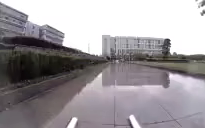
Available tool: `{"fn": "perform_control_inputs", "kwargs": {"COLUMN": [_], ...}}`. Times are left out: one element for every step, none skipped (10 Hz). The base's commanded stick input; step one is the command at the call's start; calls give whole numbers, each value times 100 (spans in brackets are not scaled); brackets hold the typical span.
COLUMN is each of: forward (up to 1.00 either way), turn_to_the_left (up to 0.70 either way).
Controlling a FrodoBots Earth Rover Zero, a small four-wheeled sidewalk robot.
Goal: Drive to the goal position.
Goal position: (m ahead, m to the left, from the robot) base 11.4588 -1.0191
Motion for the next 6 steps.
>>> {"fn": "perform_control_inputs", "kwargs": {"forward": [70, 70, 70, 70, 70, 70], "turn_to_the_left": [0, 0, 0, 0, 0, 0]}}
